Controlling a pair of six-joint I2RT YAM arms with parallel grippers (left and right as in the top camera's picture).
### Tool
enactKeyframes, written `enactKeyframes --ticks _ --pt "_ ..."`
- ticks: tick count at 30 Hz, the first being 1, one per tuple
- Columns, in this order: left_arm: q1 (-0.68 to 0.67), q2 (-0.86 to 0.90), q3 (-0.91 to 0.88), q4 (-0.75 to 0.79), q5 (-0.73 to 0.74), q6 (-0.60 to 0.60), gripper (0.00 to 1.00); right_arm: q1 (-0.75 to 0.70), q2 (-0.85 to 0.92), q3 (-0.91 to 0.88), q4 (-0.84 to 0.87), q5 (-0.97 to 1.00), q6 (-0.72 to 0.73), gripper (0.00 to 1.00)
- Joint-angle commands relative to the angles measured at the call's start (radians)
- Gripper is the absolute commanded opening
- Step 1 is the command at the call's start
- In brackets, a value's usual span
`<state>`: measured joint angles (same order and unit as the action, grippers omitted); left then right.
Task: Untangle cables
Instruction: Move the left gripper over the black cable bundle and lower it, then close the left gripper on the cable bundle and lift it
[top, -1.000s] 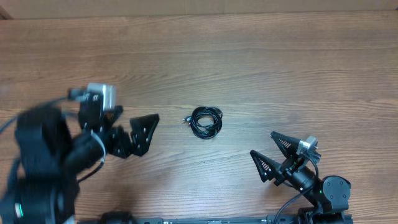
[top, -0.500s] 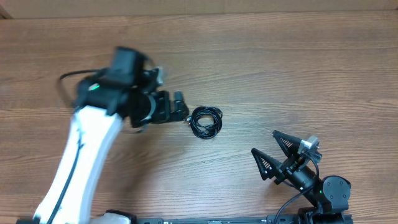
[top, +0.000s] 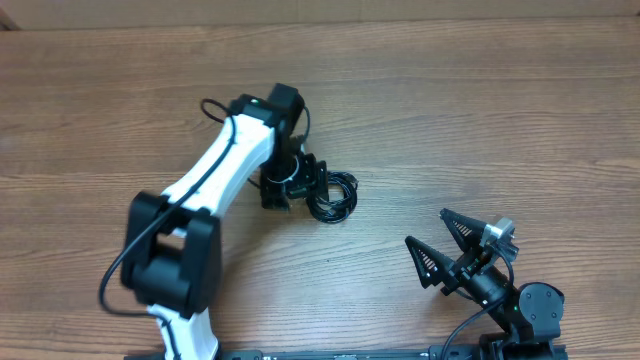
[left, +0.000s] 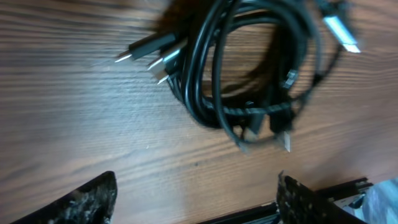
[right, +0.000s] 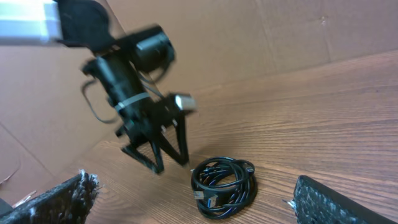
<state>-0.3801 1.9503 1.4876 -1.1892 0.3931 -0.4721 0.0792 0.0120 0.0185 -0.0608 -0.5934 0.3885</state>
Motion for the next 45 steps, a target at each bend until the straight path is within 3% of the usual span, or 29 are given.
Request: enactKeyframes --ticks 1,6,8,9,10,17,23,25,31,37,39,41,45 --pt "-0.035 0.086 0.018 0.005 0.053 -0.008 0.77 -0.001 -0.005 -0.01 0.006 0.016 -0.001 1.0" --pt "-0.053 0.137 0.018 0.019 0.053 -0.016 0.69 -0.001 -0.005 -0.01 0.006 0.016 -0.003 1.0" --pt "-0.054 0.142 0.018 0.023 0.053 -0.016 0.55 -0.001 -0.005 -0.01 0.006 0.016 -0.003 1.0" --pt "-0.054 0.142 0.018 0.023 0.053 -0.015 0.4 -0.001 -0.005 -0.01 0.006 0.016 -0.003 1.0" --pt "-0.054 0.142 0.018 0.023 0.053 -0.015 0.38 -0.001 -0.005 -0.01 0.006 0.016 -0.003 1.0" --pt "-0.048 0.142 0.018 0.028 0.024 -0.015 0.37 -0.001 -0.005 -0.01 0.005 0.016 -0.003 1.0" --pt "-0.043 0.142 0.018 0.123 -0.023 -0.015 0.49 -0.001 -0.005 -0.01 0.006 0.016 -0.003 1.0" --pt "-0.041 0.142 0.019 0.125 0.035 -0.008 0.49 -0.001 -0.005 -0.01 0.005 0.016 -0.003 1.0" --pt "-0.001 0.138 0.03 0.112 0.304 0.172 0.49 -0.001 -0.005 -0.01 0.005 0.016 -0.003 1.0" --pt "0.045 0.12 0.072 0.09 0.376 0.211 0.5 -0.001 -0.005 -0.01 0.005 0.016 -0.003 1.0" --pt "0.05 0.116 0.075 0.103 0.344 0.182 0.55 -0.001 -0.005 -0.01 0.005 0.016 -0.003 1.0" --pt "0.049 0.116 0.074 0.109 0.217 0.069 0.62 -0.001 -0.005 -0.01 0.006 0.017 -0.004 1.0" --pt "0.022 0.118 0.058 0.114 -0.011 -0.083 0.66 -0.001 -0.005 -0.01 0.006 0.02 -0.004 1.0"
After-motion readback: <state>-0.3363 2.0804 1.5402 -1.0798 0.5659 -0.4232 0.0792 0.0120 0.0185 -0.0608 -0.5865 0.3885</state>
